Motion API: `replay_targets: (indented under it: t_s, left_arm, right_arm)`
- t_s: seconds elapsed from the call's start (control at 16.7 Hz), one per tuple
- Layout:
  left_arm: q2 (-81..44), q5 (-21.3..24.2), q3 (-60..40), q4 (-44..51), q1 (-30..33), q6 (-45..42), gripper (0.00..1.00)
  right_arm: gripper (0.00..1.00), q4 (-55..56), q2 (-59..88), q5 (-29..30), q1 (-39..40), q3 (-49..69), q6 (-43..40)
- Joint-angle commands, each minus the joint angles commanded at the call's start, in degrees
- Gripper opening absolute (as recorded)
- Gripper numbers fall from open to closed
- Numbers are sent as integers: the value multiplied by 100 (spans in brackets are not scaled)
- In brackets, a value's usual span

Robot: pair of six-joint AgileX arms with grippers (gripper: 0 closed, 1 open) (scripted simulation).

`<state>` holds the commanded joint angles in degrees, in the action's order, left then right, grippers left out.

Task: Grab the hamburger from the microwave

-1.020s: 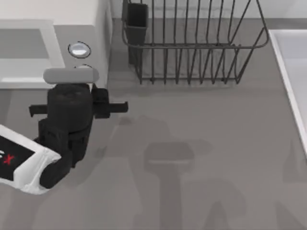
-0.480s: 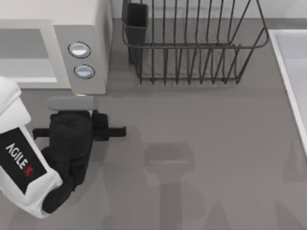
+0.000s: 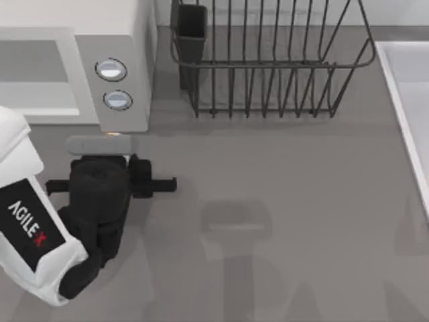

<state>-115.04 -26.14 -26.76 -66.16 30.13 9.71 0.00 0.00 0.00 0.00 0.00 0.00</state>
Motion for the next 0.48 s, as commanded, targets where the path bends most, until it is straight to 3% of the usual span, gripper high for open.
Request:
replay_targets:
  t_s: [0.42, 0.48]
  left_arm:
    - [0, 0, 0, 0, 0, 0, 98]
    - [0, 0, 0, 0, 0, 0, 100]
  right_arm:
    - [100, 0, 0, 0, 0, 0, 0]
    - [100, 0, 0, 0, 0, 0, 0]
